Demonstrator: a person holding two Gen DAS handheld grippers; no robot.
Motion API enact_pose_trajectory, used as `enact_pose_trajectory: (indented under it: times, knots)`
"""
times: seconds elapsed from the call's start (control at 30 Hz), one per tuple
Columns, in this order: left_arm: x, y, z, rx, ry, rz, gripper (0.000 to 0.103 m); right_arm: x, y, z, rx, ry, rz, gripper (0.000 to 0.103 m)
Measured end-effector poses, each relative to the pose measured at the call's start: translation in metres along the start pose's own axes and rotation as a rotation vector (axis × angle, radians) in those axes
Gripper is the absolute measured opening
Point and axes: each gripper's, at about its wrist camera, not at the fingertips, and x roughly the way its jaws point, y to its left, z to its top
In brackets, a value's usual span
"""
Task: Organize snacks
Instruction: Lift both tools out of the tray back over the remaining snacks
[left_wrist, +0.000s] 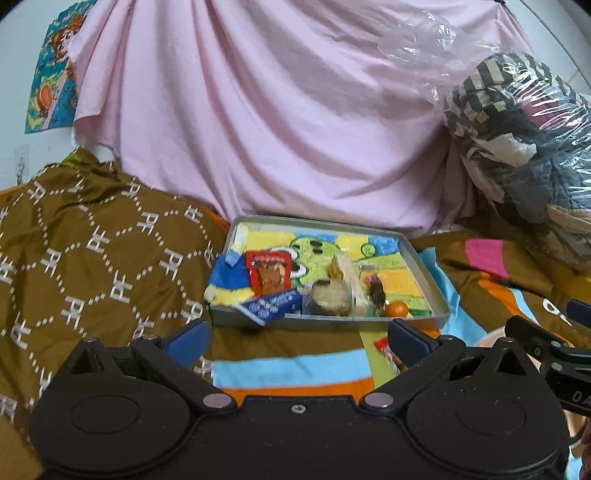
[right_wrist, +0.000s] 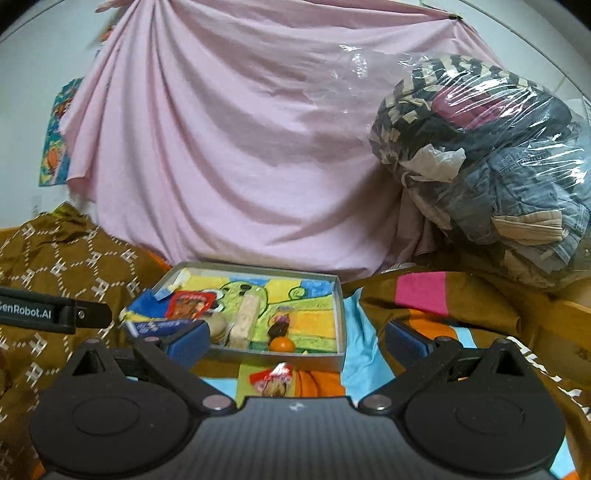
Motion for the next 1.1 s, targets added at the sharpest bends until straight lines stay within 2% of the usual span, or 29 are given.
enact_pose_trajectory:
  times: [0.23, 0.6, 0.87, 1.1]
  knots:
    - [-0.022, 0.003, -0.017, -0.006, 0.063, 0.009, 0.102, -0.025, 0.008, -0.011, -0.032, 0.066, 0.039, 0.103]
    - [-0.037, -0.006, -0.038, 0.083, 0.163, 0.021, 0.102, -0.037, 0.022, -0.029, -0.096, 0.204, 0.07, 0.103]
    - [-0.033, -0.01, -0.047, 0.127, 0.241, 0.046, 0.102, -0.028, 0.028, -0.037, -0.121, 0.298, 0.083, 0.103]
    - [-0.011, -0.011, -0.051, 0.163, 0.379, 0.011, 0.102, -0.021, 0.029, -0.041, -0.123, 0.367, 0.107, 0.103]
